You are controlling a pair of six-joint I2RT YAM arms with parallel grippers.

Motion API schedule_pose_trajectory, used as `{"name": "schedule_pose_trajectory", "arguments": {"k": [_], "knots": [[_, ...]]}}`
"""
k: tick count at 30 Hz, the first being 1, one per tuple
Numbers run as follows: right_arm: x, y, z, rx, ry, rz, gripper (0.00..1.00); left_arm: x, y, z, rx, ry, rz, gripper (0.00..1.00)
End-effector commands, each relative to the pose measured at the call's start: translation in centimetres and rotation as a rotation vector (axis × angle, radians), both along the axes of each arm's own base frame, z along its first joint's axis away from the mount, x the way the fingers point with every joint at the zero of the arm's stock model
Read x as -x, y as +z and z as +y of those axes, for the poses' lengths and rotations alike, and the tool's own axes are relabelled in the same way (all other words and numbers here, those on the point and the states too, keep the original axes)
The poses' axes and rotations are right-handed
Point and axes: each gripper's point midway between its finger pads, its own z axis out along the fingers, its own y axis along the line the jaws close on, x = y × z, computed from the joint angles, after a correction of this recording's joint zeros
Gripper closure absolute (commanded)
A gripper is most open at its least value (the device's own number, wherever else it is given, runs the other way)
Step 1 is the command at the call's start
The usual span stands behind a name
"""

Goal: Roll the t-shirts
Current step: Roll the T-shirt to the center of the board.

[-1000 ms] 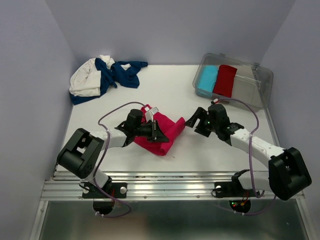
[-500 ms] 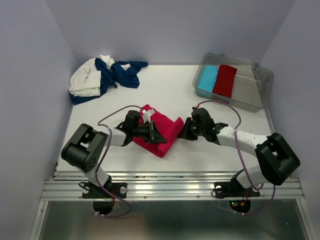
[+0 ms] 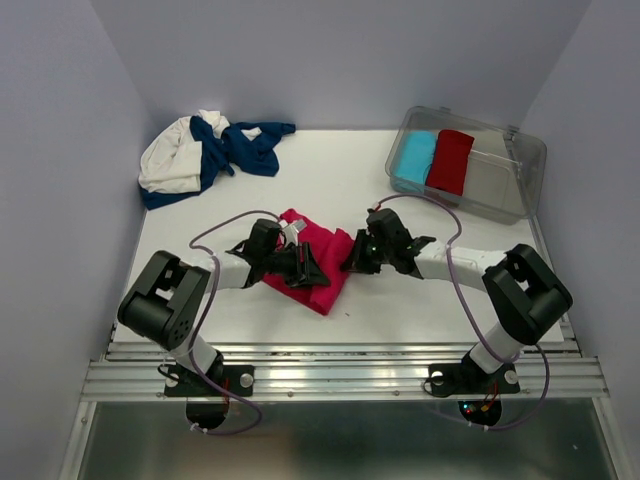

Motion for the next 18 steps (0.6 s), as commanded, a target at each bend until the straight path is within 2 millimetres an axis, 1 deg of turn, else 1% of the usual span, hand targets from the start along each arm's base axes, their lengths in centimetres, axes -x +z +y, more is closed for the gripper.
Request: {"name": "schedule_pose_trajectory", "arguments": {"k": [1, 2, 3, 4, 5, 7, 9, 11, 12, 13, 15, 16, 17, 18], "knots": [[-1.7, 1.9, 1.8, -0.049, 0.010, -0.066, 0.87, -1.9, 2.6, 1.1, -0.081, 0.028, -0.137, 0.43], [-1.7, 1.8, 1.8, -0.047, 0.009, -0.061, 0.87, -1.9, 3.3, 1.3, -0.098, 0.033, -0.145, 0.39], [-1.5, 1.7, 2.1, -0.045, 0.016, -0.061, 0.88, -2.5, 3.4, 1.8, -0.136, 0.054, -0.176, 0.37], [-1.5, 1.5, 2.1, -0.039, 0.013, -0.055, 0.88, -2.6, 3.5, 2.2, -0.160, 0.065, -0.185, 0.32], [-1.6, 1.4, 2.1, -0.036, 0.012, -0.053, 0.89, -2.9, 4.4, 2.6, -0.177, 0.080, -0.203, 0.31], [-1.7, 1.2, 1.9, -0.022, -0.001, -0.049, 0.90, -3.4, 4.6, 3.7, -0.244, 0.118, -0.225, 0.31], [-2.0, 1.0, 1.7, -0.009, -0.019, -0.047, 0.90, -3.8, 5.7, 4.4, -0.275, 0.149, -0.249, 0.31], [-2.3, 1.0, 1.6, -0.005, -0.041, -0.050, 0.90, -4.3, 6.2, 5.1, -0.306, 0.191, -0.270, 0.32], [-2.3, 1.2, 1.7, -0.012, -0.041, -0.051, 0.90, -4.4, 6.8, 5.4, -0.310, 0.206, -0.284, 0.36], [-2.2, 1.3, 1.7, -0.015, -0.038, -0.050, 0.90, -4.3, 7.2, 5.3, -0.301, 0.211, -0.285, 0.37], [-2.3, 2.2, 1.9, -0.032, -0.034, -0.067, 0.90, -4.0, 7.7, 5.2, -0.285, 0.209, -0.295, 0.43], [-2.4, 2.7, 1.9, -0.036, -0.031, -0.081, 0.90, -3.8, 7.7, 5.1, -0.281, 0.207, -0.293, 0.46], [-2.1, 2.7, 1.6, -0.022, -0.032, -0.069, 0.90, -3.5, 7.8, 4.9, -0.277, 0.202, -0.294, 0.48], [-2.1, 2.9, 1.5, -0.021, -0.031, -0.076, 0.90, -3.3, 7.6, 4.8, -0.273, 0.201, -0.291, 0.48]]}}
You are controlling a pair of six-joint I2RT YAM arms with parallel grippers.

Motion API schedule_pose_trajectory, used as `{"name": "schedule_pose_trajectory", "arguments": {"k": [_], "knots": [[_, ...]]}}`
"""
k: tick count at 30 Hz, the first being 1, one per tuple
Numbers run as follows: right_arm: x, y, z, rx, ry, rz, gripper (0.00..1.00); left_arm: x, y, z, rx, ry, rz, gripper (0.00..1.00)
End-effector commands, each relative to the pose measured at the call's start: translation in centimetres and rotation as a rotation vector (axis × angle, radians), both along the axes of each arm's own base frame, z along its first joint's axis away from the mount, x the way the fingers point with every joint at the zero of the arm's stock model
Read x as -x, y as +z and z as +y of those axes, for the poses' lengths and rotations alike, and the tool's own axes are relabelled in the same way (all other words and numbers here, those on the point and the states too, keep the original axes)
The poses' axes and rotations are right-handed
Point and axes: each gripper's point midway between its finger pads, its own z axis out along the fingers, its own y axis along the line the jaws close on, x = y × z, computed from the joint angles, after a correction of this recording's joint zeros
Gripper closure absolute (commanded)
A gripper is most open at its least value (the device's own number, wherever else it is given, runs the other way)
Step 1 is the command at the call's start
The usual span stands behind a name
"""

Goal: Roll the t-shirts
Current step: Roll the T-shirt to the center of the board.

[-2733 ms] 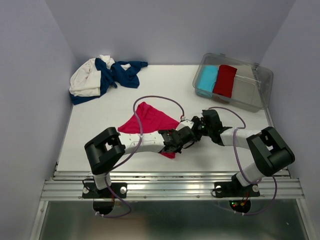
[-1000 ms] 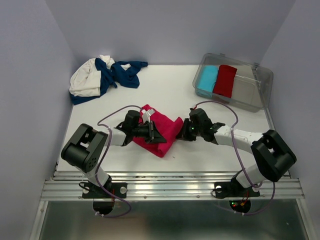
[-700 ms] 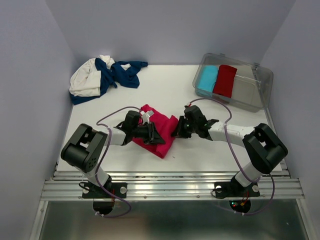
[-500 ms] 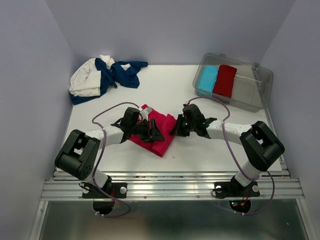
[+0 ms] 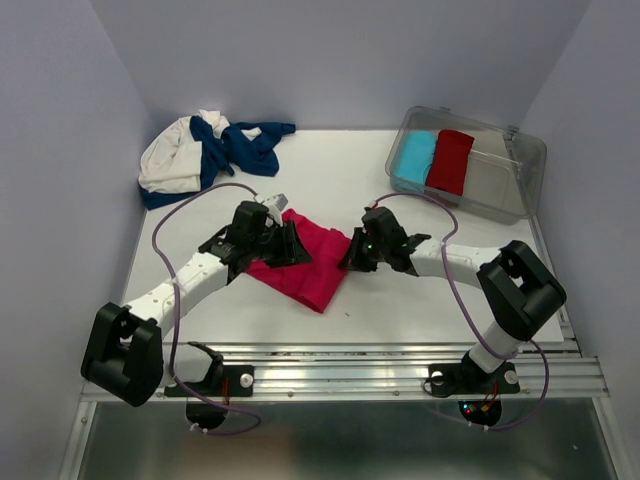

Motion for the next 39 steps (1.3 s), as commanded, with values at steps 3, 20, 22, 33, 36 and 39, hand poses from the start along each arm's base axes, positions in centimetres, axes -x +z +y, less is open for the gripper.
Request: {"name": "schedule_pose_trajectory", "arguments": {"k": [3, 20, 22, 33, 36, 39], "knots": [[-1.4, 3.9, 0.5, -0.020, -0.014, -0.099, 0.90, 0.7, 0.2, -0.1, -0.006, -0.006, -0.017, 0.42], [-2.1, 4.8, -0.6, 0.017, -0.053, -0.145, 0.85, 1.0, 1.4, -4.1, 0.003, -0.109, -0.049, 0.90], [-2.7, 5.2, 0.3, 0.013, -0.028, -0.155, 0.85, 1.6, 0.3, -4.0, 0.014, -0.104, -0.018, 0.99], [-5.7, 5.2, 3.0, 0.049, 0.072, -0.163, 0.85, 0.8, -2.0, -3.2, -0.031, -0.026, 0.003, 1.00], [-6.3, 4.5, 3.8, 0.048, 0.083, -0.148, 0.85, 0.7, -2.5, -3.1, -0.044, -0.023, 0.009, 1.00], [-7.3, 3.4, 3.5, 0.096, 0.055, -0.144, 0.85, 0.7, -3.8, -2.8, -0.064, -0.018, 0.031, 1.00]]}}
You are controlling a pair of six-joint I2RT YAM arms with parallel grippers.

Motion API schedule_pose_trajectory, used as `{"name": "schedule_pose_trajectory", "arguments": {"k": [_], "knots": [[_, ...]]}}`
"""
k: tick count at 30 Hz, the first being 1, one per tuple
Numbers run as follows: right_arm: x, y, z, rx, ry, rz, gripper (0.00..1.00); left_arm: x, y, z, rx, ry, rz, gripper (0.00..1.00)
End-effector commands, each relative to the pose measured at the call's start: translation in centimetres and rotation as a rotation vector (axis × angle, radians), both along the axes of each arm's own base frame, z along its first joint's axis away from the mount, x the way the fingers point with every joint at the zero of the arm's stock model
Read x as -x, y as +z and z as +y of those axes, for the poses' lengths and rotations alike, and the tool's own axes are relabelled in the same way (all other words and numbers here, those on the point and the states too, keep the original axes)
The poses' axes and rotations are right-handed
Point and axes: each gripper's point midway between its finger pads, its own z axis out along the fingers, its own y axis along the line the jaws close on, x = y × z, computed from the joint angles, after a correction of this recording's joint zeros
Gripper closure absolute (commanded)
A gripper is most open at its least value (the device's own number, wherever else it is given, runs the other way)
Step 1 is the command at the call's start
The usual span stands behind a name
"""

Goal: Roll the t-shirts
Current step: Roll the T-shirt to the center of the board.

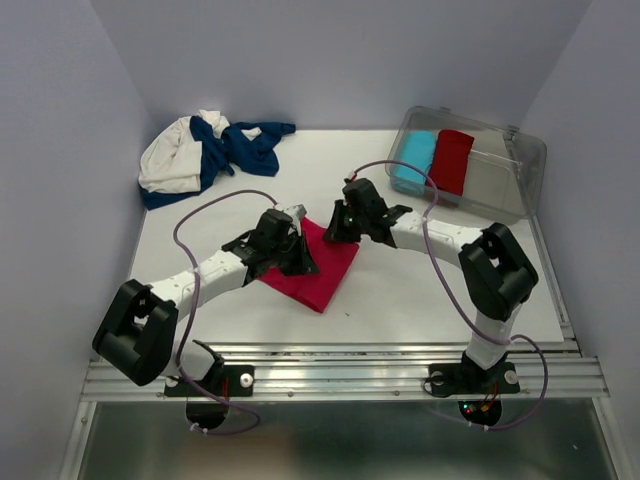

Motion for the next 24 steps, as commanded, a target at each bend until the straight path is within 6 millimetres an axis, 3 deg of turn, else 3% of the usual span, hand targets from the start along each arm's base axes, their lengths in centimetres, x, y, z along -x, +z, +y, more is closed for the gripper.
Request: {"name": "schedule_pose_trajectory", "arguments": {"k": [1, 4, 8, 13, 18, 24], "knots": [[-1.3, -1.0, -0.4, 0.079, -0.014, -0.003, 0.86, -0.8, -0.9, 0.2, -0.005, 0.017, -0.017, 1.00], [-2.1, -3.0, -2.7, 0.222, -0.084, 0.003, 0.87, -0.4, -2.1, 0.3, -0.018, 0.014, 0.017, 1.00], [-1.7, -3.0, -4.7, 0.285, -0.126, -0.017, 0.88, -0.7, -2.6, 0.0, -0.010, 0.011, 0.018, 1.00], [-1.0, -3.3, -5.3, 0.291, -0.131, -0.012, 0.88, -0.6, -3.3, -0.2, -0.010, 0.000, 0.038, 1.00], [-0.7, -4.0, -5.5, 0.308, -0.120, 0.001, 0.88, -0.8, -2.3, -0.2, -0.006, 0.005, 0.019, 1.00], [-0.9, 0.3, -4.7, 0.241, -0.115, -0.074, 0.89, -1.0, -0.1, 0.2, -0.002, 0.021, -0.020, 1.00]]}}
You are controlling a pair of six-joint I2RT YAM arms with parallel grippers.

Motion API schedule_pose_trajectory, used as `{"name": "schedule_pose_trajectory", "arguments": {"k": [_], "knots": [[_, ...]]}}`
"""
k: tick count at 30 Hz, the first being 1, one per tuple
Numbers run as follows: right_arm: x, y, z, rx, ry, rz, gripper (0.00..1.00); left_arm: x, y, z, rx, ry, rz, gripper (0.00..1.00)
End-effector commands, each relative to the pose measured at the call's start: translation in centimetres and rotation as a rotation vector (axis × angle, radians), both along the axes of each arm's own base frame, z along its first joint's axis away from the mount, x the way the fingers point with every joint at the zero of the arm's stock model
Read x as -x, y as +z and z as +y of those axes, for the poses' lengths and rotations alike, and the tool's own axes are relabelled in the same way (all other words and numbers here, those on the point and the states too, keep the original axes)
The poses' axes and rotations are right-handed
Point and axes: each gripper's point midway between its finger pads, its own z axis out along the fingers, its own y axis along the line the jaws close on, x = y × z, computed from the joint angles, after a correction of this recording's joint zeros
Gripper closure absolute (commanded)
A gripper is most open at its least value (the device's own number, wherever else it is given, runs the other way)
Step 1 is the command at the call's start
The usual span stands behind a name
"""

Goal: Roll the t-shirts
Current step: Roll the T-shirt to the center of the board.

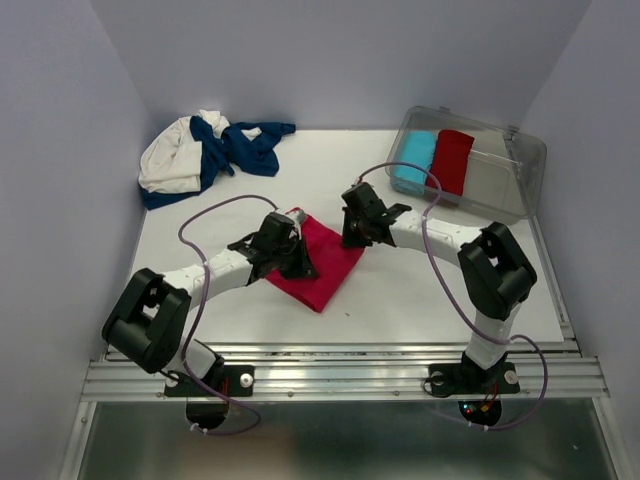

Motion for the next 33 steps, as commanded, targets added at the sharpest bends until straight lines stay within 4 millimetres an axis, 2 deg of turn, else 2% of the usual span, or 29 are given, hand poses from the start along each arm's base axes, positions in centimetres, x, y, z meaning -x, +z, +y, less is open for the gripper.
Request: {"name": "schedule_pose_trajectory", "arguments": {"k": [1, 3, 7, 12, 16, 21, 23, 26, 30, 32, 33], "knots": [[-0.6, 5.2, 0.4, -0.054, 0.012, -0.110, 0.89, -0.7, 3.1, 0.0, 0.025, 0.014, -0.072, 1.00], [-0.7, 6.4, 1.3, -0.080, 0.031, -0.130, 0.88, -0.7, 3.2, 0.1, 0.020, 0.016, -0.072, 1.00], [0.1, 6.0, 2.8, -0.086, 0.061, -0.113, 0.88, -0.5, 3.2, 0.0, 0.022, 0.023, -0.051, 1.00], [1.1, 4.4, 1.5, -0.076, 0.018, -0.088, 0.87, 0.9, 4.8, 0.0, 0.078, 0.023, -0.046, 1.00], [1.8, 1.9, 0.6, -0.034, 0.005, -0.054, 0.86, 2.3, 3.3, -0.2, 0.066, -0.007, -0.006, 1.00], [1.8, -1.2, -0.1, 0.028, -0.006, -0.019, 0.86, 2.4, -1.3, 0.4, -0.020, -0.005, 0.065, 1.00], [2.2, -2.5, -0.9, 0.067, -0.017, -0.006, 0.87, 2.6, -2.3, 0.5, -0.036, -0.003, 0.082, 1.00], [2.6, -3.3, -2.4, 0.115, -0.038, -0.010, 0.87, 3.1, -3.4, 0.7, -0.047, -0.002, 0.111, 1.00], [3.5, -3.4, -4.8, 0.132, -0.081, -0.009, 0.87, 3.3, -2.9, -0.8, -0.011, -0.023, 0.092, 1.00], [4.2, -3.9, -5.9, 0.162, -0.081, -0.006, 0.88, 4.0, -2.5, -2.3, -0.002, -0.058, 0.089, 1.00], [4.1, -3.5, -6.4, 0.162, -0.092, -0.016, 0.89, 4.3, -2.6, -2.9, 0.002, -0.060, 0.101, 1.00]]}}
